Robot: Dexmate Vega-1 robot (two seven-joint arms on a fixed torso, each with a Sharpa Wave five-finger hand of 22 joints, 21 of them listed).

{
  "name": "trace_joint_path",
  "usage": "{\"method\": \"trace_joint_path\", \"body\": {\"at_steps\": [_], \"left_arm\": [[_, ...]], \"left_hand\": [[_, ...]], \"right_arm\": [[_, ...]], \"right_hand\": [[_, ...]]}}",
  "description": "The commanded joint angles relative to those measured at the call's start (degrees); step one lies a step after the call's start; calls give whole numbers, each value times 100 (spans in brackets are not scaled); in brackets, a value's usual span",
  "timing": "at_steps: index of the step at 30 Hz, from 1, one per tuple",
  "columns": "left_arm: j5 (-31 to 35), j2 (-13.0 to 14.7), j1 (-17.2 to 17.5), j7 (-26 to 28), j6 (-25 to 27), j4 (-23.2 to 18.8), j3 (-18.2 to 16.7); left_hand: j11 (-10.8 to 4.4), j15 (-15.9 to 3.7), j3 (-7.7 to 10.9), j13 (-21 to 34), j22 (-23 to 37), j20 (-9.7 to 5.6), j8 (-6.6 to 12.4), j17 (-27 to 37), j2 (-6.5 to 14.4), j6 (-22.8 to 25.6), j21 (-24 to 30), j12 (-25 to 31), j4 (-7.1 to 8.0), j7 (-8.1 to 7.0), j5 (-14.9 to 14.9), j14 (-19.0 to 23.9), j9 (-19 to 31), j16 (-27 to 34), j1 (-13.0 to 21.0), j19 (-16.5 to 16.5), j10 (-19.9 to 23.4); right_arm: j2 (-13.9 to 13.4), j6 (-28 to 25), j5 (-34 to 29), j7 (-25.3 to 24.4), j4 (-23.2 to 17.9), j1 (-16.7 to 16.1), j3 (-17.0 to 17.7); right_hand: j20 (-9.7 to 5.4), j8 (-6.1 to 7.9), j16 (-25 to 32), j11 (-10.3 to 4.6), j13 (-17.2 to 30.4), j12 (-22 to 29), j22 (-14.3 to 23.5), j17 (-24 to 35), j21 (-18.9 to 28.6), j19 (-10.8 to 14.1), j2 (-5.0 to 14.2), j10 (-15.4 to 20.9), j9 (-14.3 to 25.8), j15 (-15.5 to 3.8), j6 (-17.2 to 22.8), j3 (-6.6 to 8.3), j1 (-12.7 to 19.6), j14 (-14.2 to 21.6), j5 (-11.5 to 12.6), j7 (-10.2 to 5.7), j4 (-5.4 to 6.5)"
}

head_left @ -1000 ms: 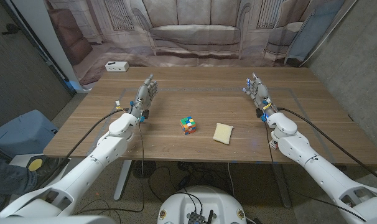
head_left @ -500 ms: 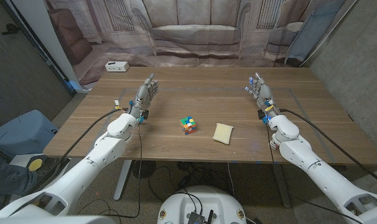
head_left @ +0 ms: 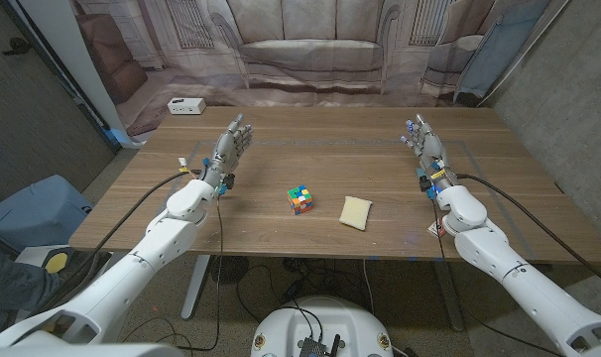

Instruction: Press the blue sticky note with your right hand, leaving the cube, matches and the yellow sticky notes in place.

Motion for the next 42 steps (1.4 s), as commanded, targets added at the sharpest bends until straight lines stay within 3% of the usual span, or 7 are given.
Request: {"method": "trace_joint_path", "body": {"at_steps": [1,13,22,27,32,36,42], "left_arm": [[398,249,101,328,139,-320,-5],[501,405,270,473,167,-588,-108],[429,410,315,372,66,-572,-158],[136,319,295,54,-66,-427,-178],[307,408,366,250,9,-593,-190],[369,423,374,274,-30,-603,-195],[417,388,348,285,-65,-574,-171]], "left_hand": [[-9,32,22,17,19,-18,21,21,3,78,-10,43,-44,29,14,83,14,56,45,43,89],[-28,15,20,13,19,-28,29,21,9,182,-44,56,-67,27,11,178,14,60,46,76,171],[-28,16,17,10,20,-32,27,21,11,249,-61,74,-85,31,8,242,15,58,45,132,259],[-34,11,15,10,20,-29,21,21,12,266,-66,72,-94,21,7,256,15,51,43,165,277],[-40,-2,14,9,20,-21,20,21,13,295,-76,73,-102,20,7,301,15,57,43,188,299],[-35,-2,12,9,20,-23,12,21,13,296,-88,67,-107,13,6,304,15,50,42,186,299],[-68,-3,9,8,21,-19,1,21,13,304,-111,56,-117,10,4,307,16,37,39,180,297]], "right_arm": [[-208,-16,-310,-364,-306,-297,159],[-277,86,-757,-727,-306,-410,259],[-419,-43,-1091,-1034,-547,-601,371],[-579,-260,-1295,-1193,-725,-748,444],[-731,-554,-1679,-1508,-904,-876,506],[-822,-763,-2019,-1779,-1007,-966,543],[-964,-1147,-2482,-2101,-1218,-1095,573]], "right_hand": [[8,46,52,2,17,68,13,28,22,94,-30,84,16,-3,70,7,22,78,39,-21,0],[52,84,47,-42,17,89,16,27,-15,72,-61,213,14,-4,231,-15,10,136,40,-114,-7],[126,77,-115,-88,26,-20,23,40,-169,-400,-41,34,9,68,362,-35,-11,-259,42,-189,2],[463,41,-128,-139,34,-51,29,39,-192,-737,-40,-33,7,249,381,-47,-7,-373,43,-375,-8],[784,38,-142,-191,41,-70,34,39,-179,-922,-36,-79,6,352,458,-51,-3,-488,45,-581,-14],[776,47,-189,-198,45,-94,38,41,-199,-1118,-32,-156,3,276,541,-53,-4,-699,46,-665,-16],[636,-5,-224,-240,49,-153,44,47,-211,-1563,-16,-412,-2,149,521,-60,-10,-1092,46,-688,-15]]}}
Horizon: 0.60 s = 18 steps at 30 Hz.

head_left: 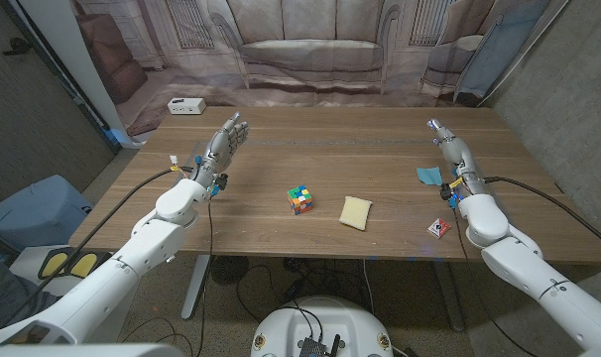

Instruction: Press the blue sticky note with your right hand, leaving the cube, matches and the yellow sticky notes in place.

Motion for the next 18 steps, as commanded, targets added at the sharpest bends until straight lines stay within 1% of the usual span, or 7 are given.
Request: {"method": "trace_joint_path", "body": {"at_steps": [1,2,3,5,10,16,18], "left_arm": [[93,-7,7,44,-63,-18,9],[97,-12,5,45,-63,-16,13],[105,-13,3,44,-65,-13,18],[115,-18,3,50,-69,-14,23],[135,-17,29,83,-61,-50,24],[268,16,64,214,12,-140,48],[417,47,90,382,86,-214,55]], "left_hand": [[5,19,2,6,19,-7,1,22,13,41,-26,11,-29,8,4,40,17,-7,39,20,29],[6,19,1,6,20,-7,0,22,14,42,-28,9,-30,5,4,41,17,-9,39,22,29],[5,19,1,6,20,-6,-1,22,14,44,-31,9,-31,4,4,41,17,-10,39,22,30],[12,18,1,6,20,-6,1,22,14,55,-34,7,-33,13,4,40,18,-13,39,23,31],[25,18,0,5,20,-11,-4,22,16,64,-46,6,-40,9,3,44,18,-20,38,30,44],[21,16,-1,5,21,-5,-8,22,18,83,-65,1,-50,4,2,57,18,-25,38,32,56],[25,18,-1,5,21,-4,-10,22,20,87,-71,1,-53,2,2,56,18,-29,38,34,62]], "right_arm": [[-297,-688,-876,-654,-398,-275,99],[-321,-729,-913,-665,-418,-288,101],[-333,-770,-950,-689,-439,-301,105],[-366,-904,-1036,-747,-510,-336,114],[-461,-1197,-1257,-847,-648,-389,105],[-605,-1538,-1588,-941,-770,-401,45],[-628,-1652,-1681,-993,-812,-405,33]], "right_hand": [[-63,-52,-11,0,22,-41,17,19,-35,-280,-14,-197,13,-101,-21,-21,-13,-266,46,-38,-7],[-99,-57,-7,-4,23,-38,18,21,-36,-374,-11,-228,13,-119,-20,-25,-19,-329,45,-33,-4],[-69,-67,-8,-2,23,-39,19,23,-42,-465,-7,-263,13,-156,-33,-27,-22,-388,45,-32,-3],[-67,-80,-5,6,24,-49,20,24,-48,-587,-5,-333,13,-163,-53,-31,-29,-460,45,-34,0],[-159,-156,10,-38,23,-60,25,30,-39,-915,-1,-534,12,-256,-263,-45,-54,-646,44,8,8],[-202,-197,28,-36,23,-53,28,31,-4,-959,-1,-596,13,-287,-421,-52,-62,-683,44,52,10],[-237,-199,43,-31,22,-43,28,31,20,-939,1,-599,13,-292,-456,-53,-64,-676,44,65,11]]}}
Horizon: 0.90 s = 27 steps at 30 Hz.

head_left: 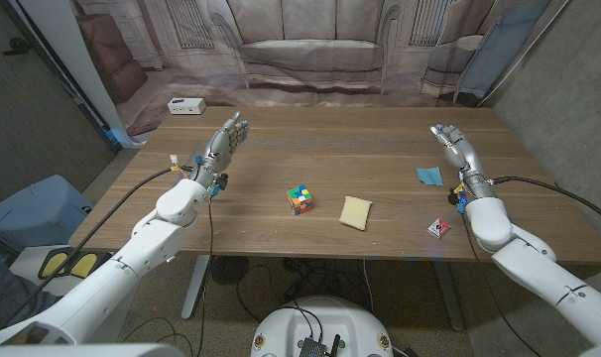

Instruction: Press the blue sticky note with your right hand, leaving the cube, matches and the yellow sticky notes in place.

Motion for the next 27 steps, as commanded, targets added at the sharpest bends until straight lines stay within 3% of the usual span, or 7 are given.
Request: {"method": "trace_joint_path", "body": {"at_steps": [1,4,9,12,14,27], "left_arm": [[443,91,91,466,212,-246,45],[706,163,138,741,383,-402,51],[476,100,118,479,229,-307,35],[510,102,108,504,242,-320,38],[507,96,99,494,245,-318,40],[404,14,21,342,198,-215,91]], "left_hand": [[17,17,22,4,7,-1,-11,23,20,56,-7,1,-32,-27,2,59,19,-22,38,35,46],[-14,15,23,4,8,-7,-17,23,24,55,-16,0,-36,-34,2,58,19,-28,38,39,55],[-21,13,23,4,8,-7,-24,23,27,58,-40,-8,-44,-36,1,56,19,-36,38,18,54],[-4,10,23,4,9,-9,-29,23,29,58,-47,-14,-48,-33,1,58,19,-39,37,23,50],[-5,8,23,4,9,-11,-30,23,30,60,-53,-15,-50,-32,1,60,19,-40,37,20,52],[-17,9,22,4,10,-19,-40,23,39,80,-90,-27,-68,-27,0,58,20,-57,34,33,69]], "right_arm": [[-260,-710,-674,-318,-297,-94,-60],[-303,-812,-773,-346,-326,-93,-82],[-384,-988,-979,-414,-386,-95,-127],[-467,-1103,-1131,-431,-434,-93,-163],[-525,-1216,-1242,-439,-480,-92,-188],[-804,-1689,-1510,-309,-692,-95,-243]], "right_hand": [[-67,-20,53,20,23,17,29,5,74,-14,4,-42,12,-40,-63,-31,-61,-562,44,20,-12],[-74,-17,61,17,23,22,29,4,84,-6,6,-45,13,-43,-72,-31,-61,-557,45,19,-13],[-106,-5,66,11,22,26,29,4,94,-6,10,-59,13,-40,-68,-31,-60,-563,45,7,-13],[-333,15,81,24,21,41,27,0,129,35,22,-78,14,-15,-71,-27,-51,-567,47,15,-18],[-393,19,84,42,21,39,26,-1,136,45,28,-99,14,-12,-74,-24,-46,-569,47,19,-20],[-492,16,81,61,20,32,21,-2,143,44,43,-172,14,-42,-124,-19,-35,-608,48,56,-24]]}}
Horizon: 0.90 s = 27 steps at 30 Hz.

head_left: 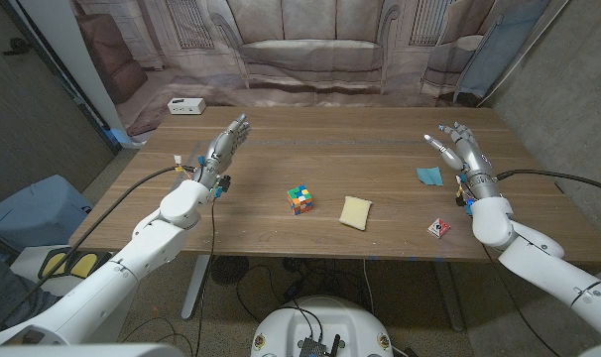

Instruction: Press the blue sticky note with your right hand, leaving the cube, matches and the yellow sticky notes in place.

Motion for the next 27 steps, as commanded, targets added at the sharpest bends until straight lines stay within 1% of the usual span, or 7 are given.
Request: {"method": "trace_joint_path", "body": {"at_steps": [1,4,9,17,21,23,27], "left_arm": [[-66,-79,-68,-108,-39,83,47],[-67,-89,-78,-119,-43,92,59],[-52,-75,-78,-100,14,65,74],[-28,-59,-32,-33,41,7,61],[-26,-46,2,-14,54,-35,56],[-24,-35,18,-1,75,-60,52],[-25,-28,61,43,95,-101,36]], "left_hand": [[14,32,-1,3,11,-17,-9,24,40,57,-5,-30,-47,0,0,11,20,-23,34,32,45],[9,27,-1,3,12,-17,-12,24,42,57,-14,-31,-51,5,-1,5,21,-28,34,32,50],[18,25,0,4,12,-17,-16,24,46,59,-26,-34,-57,-1,-1,6,21,-31,33,35,56],[12,24,1,4,13,-16,-20,24,55,70,-46,-43,-68,-3,-1,11,21,-34,34,42,60],[7,27,2,4,13,-16,-25,24,58,66,-55,-45,-72,-5,-2,13,21,-36,34,44,64],[6,22,2,4,13,-15,-22,24,60,78,-59,-48,-74,-3,-2,14,21,-37,34,46,63],[2,24,4,4,14,-13,-27,24,65,74,-69,-48,-79,-1,-2,16,21,-38,34,48,75]], "right_arm": [[-265,-510,-350,63,-232,-12,-65],[-294,-693,-359,114,-318,-20,-61],[-411,-1092,-392,324,-440,17,-109],[-660,-1559,-556,602,-589,120,-272],[-762,-2013,-689,859,-702,266,-451],[-822,-2193,-735,1000,-747,336,-540],[-897,-2324,-780,1104,-759,416,-656]], "right_hand": [[-61,17,50,7,21,33,22,14,17,-66,68,-65,14,-42,-29,3,-13,-621,48,18,-3],[-1,23,40,-6,20,29,21,13,-12,-163,82,-109,14,-40,-37,8,-7,-669,47,13,-4],[-28,47,8,-54,23,11,25,23,-69,-465,151,-283,16,-23,-18,9,-52,-877,43,-5,39],[-48,72,7,-89,27,3,28,31,-75,-705,198,-463,19,-33,23,1,-111,-1035,37,-85,81],[25,114,9,-140,29,-2,29,34,-76,-862,234,-590,18,-44,148,4,-137,-1131,38,-196,103],[92,93,20,-228,30,-26,31,40,-80,-1014,263,-763,17,-55,122,2,-171,-1197,38,-202,128],[156,47,20,-230,31,-22,34,45,-81,-1151,265,-875,18,-53,5,-6,-200,-1281,36,-190,143]]}}
